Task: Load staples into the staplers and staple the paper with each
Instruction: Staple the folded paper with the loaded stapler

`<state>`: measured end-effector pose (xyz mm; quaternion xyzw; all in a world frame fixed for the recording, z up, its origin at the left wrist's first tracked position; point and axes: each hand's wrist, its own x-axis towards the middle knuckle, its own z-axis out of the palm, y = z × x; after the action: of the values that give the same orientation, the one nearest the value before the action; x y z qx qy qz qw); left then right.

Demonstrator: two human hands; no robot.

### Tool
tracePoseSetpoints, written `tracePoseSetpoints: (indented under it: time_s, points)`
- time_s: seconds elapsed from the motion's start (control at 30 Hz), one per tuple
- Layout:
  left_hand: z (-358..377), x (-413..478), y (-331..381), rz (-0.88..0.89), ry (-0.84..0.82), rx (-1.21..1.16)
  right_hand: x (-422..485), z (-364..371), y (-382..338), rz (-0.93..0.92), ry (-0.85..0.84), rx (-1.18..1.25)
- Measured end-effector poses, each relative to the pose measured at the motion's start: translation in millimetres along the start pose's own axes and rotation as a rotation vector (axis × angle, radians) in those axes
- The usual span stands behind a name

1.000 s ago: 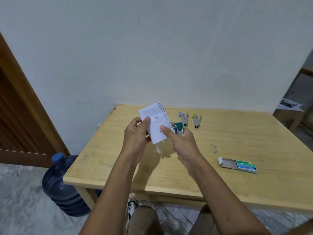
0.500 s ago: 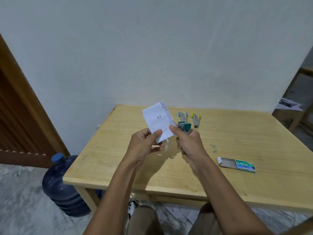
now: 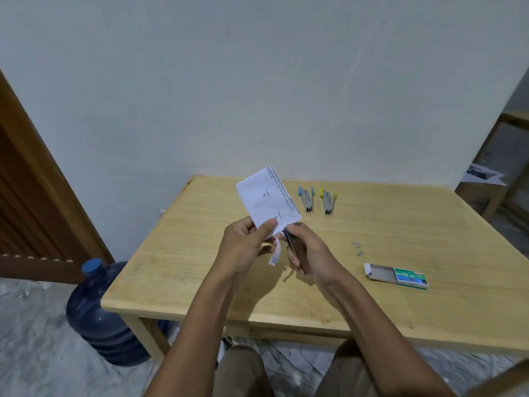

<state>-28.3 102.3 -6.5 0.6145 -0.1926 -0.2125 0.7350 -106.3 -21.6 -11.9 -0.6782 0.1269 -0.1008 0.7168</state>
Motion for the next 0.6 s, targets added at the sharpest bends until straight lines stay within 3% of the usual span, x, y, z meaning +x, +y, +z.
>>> tracePoseSetpoints:
  time_s: [0.17, 0.4, 0.6]
  points:
    - [-0.5, -1.5, -1.8, 0.009, 0.016, 0.064, 2.0, 2.0, -1.8, -0.045, -0.017, 0.154]
    - [-2.7, -3.7, 1.7, -0.002, -0.027, 0.044, -1.6, 0.9, -2.6, -0.105, 0.06, 0.033]
    - [-2.4, -5.2, 6.0, -0.014, -0.047, 0.037, -2.5, -2.4, -3.7, -0.119, 0.041, 0.133]
